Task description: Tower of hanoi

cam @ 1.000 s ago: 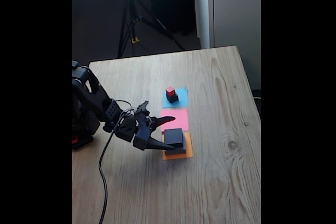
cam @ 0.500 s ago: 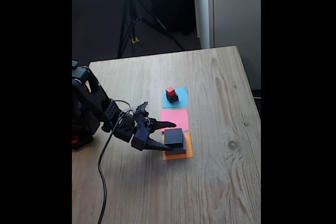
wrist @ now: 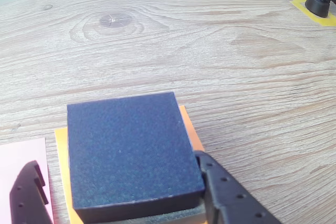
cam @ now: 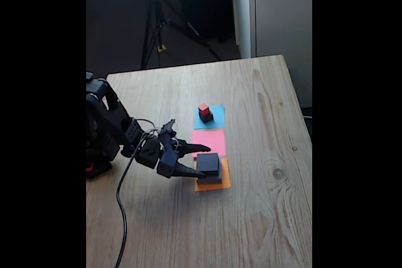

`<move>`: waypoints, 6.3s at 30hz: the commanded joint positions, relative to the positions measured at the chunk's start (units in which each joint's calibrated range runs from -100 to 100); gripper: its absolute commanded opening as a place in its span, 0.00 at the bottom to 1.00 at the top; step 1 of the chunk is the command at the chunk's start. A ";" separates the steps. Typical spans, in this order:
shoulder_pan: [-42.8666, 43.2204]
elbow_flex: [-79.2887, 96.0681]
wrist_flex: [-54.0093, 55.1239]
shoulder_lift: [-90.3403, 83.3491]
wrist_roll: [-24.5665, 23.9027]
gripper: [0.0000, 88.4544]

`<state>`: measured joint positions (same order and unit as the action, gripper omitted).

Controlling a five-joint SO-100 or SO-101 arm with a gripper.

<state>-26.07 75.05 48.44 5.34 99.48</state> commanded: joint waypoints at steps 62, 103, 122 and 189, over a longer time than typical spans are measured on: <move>11.74 -36.87 -75.03 -39.79 -1.32 0.15; 23.35 -24.42 -97.37 -56.67 0.52 0.15; 19.93 -4.78 -54.06 -34.26 0.52 0.16; 23.61 -14.96 -71.38 -48.34 0.52 0.00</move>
<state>-4.18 68.01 -12.65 -37.32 99.31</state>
